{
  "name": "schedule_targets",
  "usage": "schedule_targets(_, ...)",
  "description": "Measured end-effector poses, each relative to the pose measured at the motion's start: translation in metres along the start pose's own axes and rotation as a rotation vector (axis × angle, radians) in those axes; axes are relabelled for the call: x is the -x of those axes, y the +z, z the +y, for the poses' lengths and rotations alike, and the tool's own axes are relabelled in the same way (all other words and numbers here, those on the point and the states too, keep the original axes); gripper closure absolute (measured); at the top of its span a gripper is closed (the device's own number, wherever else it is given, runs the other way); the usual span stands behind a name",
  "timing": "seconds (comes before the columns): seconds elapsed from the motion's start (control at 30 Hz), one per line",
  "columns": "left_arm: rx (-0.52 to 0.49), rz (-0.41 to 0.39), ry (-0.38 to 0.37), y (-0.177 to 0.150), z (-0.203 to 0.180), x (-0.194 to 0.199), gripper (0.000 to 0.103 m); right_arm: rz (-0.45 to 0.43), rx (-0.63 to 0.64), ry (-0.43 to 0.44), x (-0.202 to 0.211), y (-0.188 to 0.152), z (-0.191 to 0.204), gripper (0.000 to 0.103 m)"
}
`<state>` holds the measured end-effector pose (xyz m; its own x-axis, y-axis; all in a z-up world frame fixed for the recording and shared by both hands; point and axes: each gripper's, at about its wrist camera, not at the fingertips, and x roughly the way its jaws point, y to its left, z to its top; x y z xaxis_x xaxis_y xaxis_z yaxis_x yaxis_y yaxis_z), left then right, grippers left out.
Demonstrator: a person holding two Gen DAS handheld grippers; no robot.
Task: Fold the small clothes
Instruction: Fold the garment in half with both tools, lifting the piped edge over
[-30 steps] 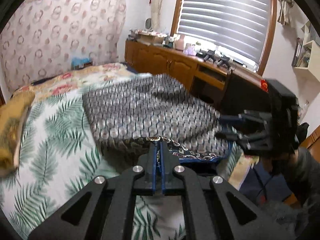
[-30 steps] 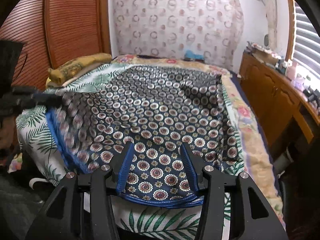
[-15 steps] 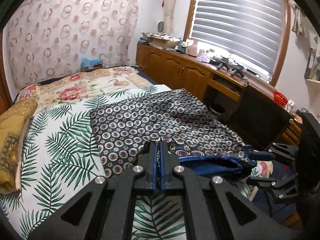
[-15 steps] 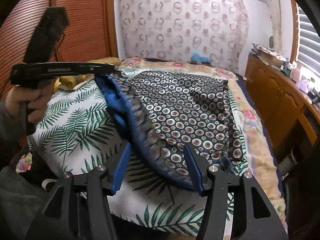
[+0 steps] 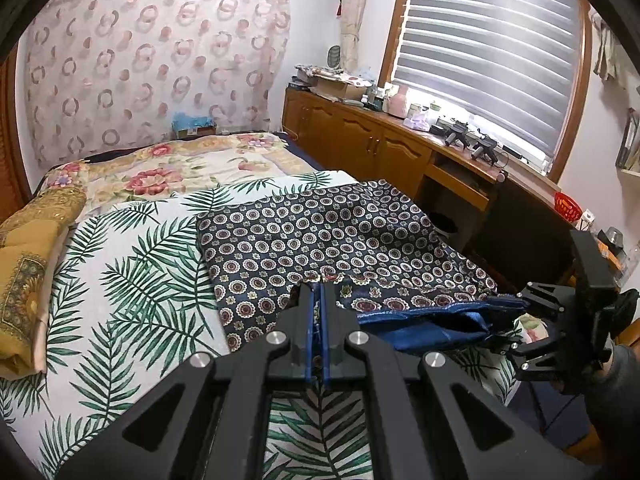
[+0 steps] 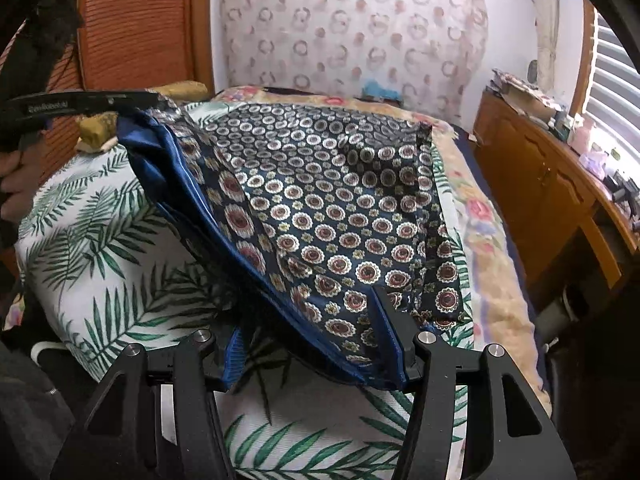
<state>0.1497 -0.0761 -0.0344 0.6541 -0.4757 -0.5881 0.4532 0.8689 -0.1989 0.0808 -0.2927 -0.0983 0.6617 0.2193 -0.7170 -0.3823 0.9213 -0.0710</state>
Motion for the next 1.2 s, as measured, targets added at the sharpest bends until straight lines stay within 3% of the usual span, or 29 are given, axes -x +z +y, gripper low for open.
schedule_targets(0.07, 0.004, -0.003, 0.0, 0.0, 0.001, 0.001, 0.103, 0.015, 0.013, -0.008, -0.003, -0.002, 0.0, 0.047)
schedule_targets(0.13, 0.008, -0.008, 0.002, 0.0, 0.002, 0.003, 0.103, 0.023, 0.026, -0.019, -0.004, -0.002, -0.001, 0.054)
schedule_targets(0.27, 0.014, -0.02, 0.017, 0.005, 0.006, 0.007, 0.103, -0.001, 0.049, -0.025, 0.0, 0.002, -0.004, 0.092)
schedule_targets(0.37, 0.011, -0.027, 0.04, 0.01, 0.01, 0.007, 0.103, -0.038, 0.097, -0.04, 0.005, 0.017, -0.004, 0.097)
schedule_targets(0.63, 0.045, -0.04, 0.071, 0.029, 0.032, -0.009, 0.103, -0.128, 0.075, -0.046, -0.006, 0.07, -0.022, 0.099)
schedule_targets(0.77, 0.044, -0.005, 0.089, 0.029, 0.042, -0.027, 0.103, -0.119, 0.014, -0.023, -0.03, 0.081, -0.035, 0.099)
schedule_targets(1.03, 0.068, 0.055, 0.088, 0.035, 0.059, -0.057, 0.102, -0.073, 0.011, -0.008, -0.071, 0.097, -0.045, 0.099)
schedule_targets(1.13, 0.067, 0.075, 0.07, 0.037, 0.063, -0.062, 0.096, -0.056, 0.001, -0.001, -0.083, 0.1, -0.048, 0.099)
schedule_targets(1.17, 0.064, 0.079, 0.066, 0.038, 0.064, -0.062, 0.089, -0.053, -0.001, 0.004, -0.087, 0.099, -0.048, 0.099)
schedule_targets(1.2, 0.057, 0.08, 0.071, 0.039, 0.065, -0.062, 0.075, -0.051, -0.004, 0.007, -0.089, 0.1, -0.049, 0.1)
